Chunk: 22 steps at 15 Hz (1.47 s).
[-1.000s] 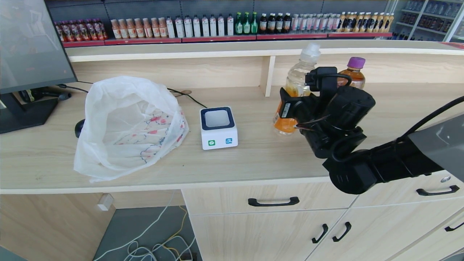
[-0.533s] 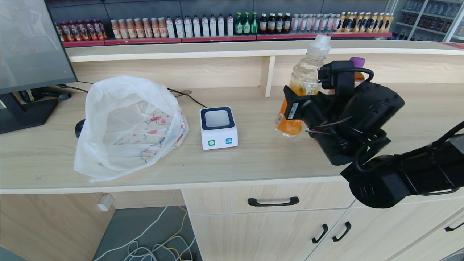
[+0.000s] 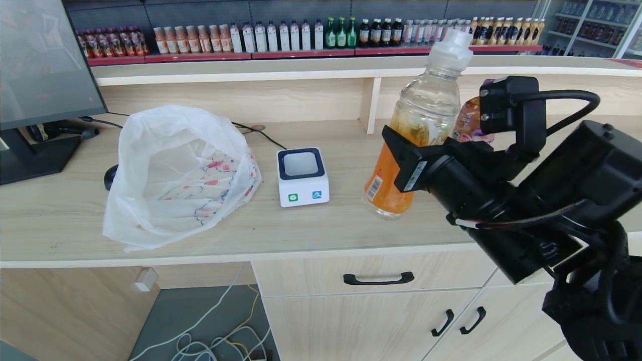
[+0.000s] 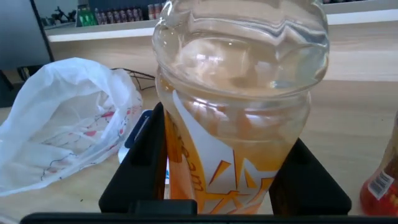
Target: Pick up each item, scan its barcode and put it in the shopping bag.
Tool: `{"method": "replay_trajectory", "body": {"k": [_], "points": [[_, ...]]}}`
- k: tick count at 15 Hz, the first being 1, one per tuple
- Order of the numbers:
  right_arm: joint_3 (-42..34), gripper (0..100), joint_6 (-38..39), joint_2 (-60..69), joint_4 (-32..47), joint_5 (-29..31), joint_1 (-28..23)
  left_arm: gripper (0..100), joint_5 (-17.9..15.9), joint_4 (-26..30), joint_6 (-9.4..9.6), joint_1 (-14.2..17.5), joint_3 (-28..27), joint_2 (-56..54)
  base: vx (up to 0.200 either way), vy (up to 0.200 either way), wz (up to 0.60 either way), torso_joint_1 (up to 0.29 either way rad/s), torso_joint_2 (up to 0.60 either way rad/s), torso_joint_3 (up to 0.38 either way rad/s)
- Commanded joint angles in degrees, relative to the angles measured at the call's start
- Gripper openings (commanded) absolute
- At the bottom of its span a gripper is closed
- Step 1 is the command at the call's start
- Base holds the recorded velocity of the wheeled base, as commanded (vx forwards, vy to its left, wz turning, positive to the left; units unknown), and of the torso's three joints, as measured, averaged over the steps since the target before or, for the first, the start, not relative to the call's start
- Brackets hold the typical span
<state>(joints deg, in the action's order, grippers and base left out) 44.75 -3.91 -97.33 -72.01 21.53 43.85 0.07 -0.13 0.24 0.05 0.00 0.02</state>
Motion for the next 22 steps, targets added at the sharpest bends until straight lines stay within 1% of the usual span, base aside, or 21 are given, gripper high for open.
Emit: {"method": "replay_trajectory", "body": {"k": [1, 3, 6, 7, 10, 11, 15, 17, 18, 20, 22], "points": [[-3.36, 0, 0.13, 4.43, 0.03, 0.09, 3.79, 100, -0.07, 0.05, 0.02, 0.04, 0.0, -0.02, 0.0, 0.0, 0.0, 0.0, 0.0, 0.0], [-7.31, 0, 0.05, 7.15, -0.06, 0.18, 5.72, 100, 0.01, -0.04, 0.02, 0.04, 0.0, -0.02, 0.0, 0.0, 0.0, 0.0, 0.0, 0.0], [-13.64, 0, 0.49, 12.25, -0.06, -0.35, 5.81, 100, 0.01, 0.05, 0.02, 0.04, 0.0, -0.02, 0.0, 0.0, 0.0, 0.0, 0.0, 0.0], [-16.19, 0, 1.45, 14.01, -0.15, -1.93, 5.81, 100, 0.01, -0.04, 0.02, 0.04, 0.0, -0.02, 0.0, 0.0, 0.0, 0.0, 0.0, 0.0], [-23.22, 0, 5.32, 18.84, -0.15, -9.58, 5.54, 100, 0.01, -0.04, 0.02, 0.04, 0.0, -0.02, 0.0, 0.0, 0.0, 0.0, 0.0, 0.0], [-23.75, 0, 6.9, 19.11, -0.15, -10.72, 3.88, 100, 0.01, 0.05, 0.02, 0.04, 0.0, -0.02, 0.0, 0.0, 0.0, 0.0, 0.0, 0.0], [-23.22, 0, 12.79, 16.82, -0.24, -21.18, 3.35, 100, 0.01, -0.04, 0.02, 0.04, 0.0, -0.02, 0.0, 0.0, 0.0, 0.0, 0.0, 0.0], [-21.9, 0, 16.66, 14.27, -1.73, -26.54, 3.96, 100, 0.01, -0.04, 0.02, 0.04, 0.0, -0.02, 0.0, 0.0, 0.0, 0.0, 0.0, 0.0], [-20.58, 0, 19.03, 12.34, -3.22, -30.49, 3.88, 100, 0.01, 0.05, 0.02, 0.04, 0.0, -0.02, 0.0, 0.0, 0.0, 0.0, 0.0, 0.0], [-17.33, 0, 23.42, 9.88, -4.81, -34.18, 3.96, 100, -0.07, -0.04, 0.02, 0.04, 0.0, -0.02, 0.0, 0.0, 0.0, 0.0, 0.0, 0.0], [-16.01, 0, 25.97, 9.09, -4.89, -38.67, 3.88, 100, 0.01, -0.04, 0.02, 0.04, 0.0, -0.02, 0.0, 0.0, 0.0, 0.0, 0.0, 0.0]]}}
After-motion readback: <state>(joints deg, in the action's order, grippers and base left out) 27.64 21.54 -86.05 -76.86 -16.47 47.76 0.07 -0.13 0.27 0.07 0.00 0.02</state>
